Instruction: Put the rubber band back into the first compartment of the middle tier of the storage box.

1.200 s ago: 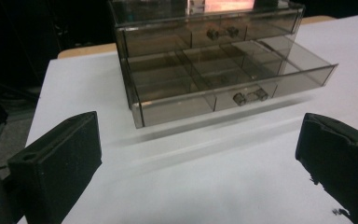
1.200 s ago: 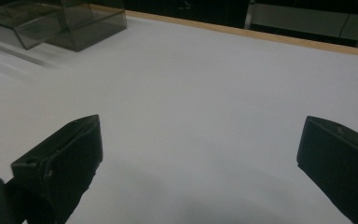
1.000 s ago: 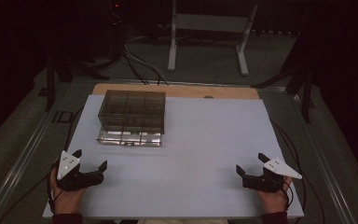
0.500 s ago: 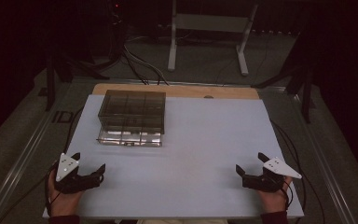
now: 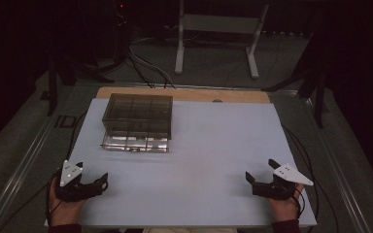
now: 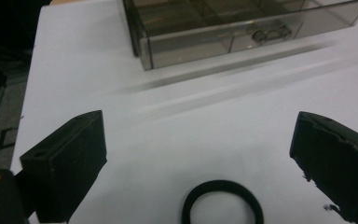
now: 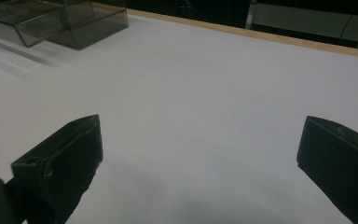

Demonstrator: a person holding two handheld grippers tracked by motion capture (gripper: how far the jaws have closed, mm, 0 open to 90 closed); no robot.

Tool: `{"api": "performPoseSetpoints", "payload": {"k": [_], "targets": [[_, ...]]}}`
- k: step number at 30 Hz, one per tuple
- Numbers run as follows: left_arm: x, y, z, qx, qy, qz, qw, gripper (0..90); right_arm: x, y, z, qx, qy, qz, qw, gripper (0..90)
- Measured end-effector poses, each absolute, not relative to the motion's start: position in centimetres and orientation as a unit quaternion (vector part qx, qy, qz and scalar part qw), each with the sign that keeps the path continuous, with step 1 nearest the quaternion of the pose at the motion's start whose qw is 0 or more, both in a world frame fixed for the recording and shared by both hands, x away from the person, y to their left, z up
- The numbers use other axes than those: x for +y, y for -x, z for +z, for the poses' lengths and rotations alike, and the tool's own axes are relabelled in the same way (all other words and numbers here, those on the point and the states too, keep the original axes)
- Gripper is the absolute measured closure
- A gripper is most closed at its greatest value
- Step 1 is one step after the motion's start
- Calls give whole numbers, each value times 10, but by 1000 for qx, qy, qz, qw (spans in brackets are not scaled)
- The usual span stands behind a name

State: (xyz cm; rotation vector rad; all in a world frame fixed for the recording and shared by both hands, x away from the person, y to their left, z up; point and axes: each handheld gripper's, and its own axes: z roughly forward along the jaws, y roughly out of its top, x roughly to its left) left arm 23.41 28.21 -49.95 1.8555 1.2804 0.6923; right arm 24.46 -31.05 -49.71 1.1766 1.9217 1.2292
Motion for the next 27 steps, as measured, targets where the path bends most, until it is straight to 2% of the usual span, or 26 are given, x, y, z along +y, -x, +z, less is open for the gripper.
{"api": "performPoseSetpoints", "payload": {"k": [8, 12, 13, 15, 17, 23, 27], "targets": [[289, -238, -508, 531, -733, 238, 352, 52, -312, -245, -497, 717, -441, 459, 284, 6], [287, -239, -508, 534, -743, 234, 328, 104, -312, -245, -497, 717, -441, 459, 284, 6], [287, -239, -508, 535, -745, 232, 325, 163, -312, -245, -497, 717, -441, 459, 285, 6], [287, -239, -509, 532, -750, 226, 322, 216, -312, -245, -497, 717, -441, 458, 285, 6], [288, -239, -510, 533, -754, 218, 317, 384, -313, -245, -497, 716, -443, 458, 285, 6], [290, -239, -511, 526, -770, 194, 303, 562, -314, -245, -497, 714, -445, 458, 286, 6], [289, -239, -511, 523, -782, 183, 284, 755, -313, -245, -497, 715, -445, 457, 285, 6]]}}
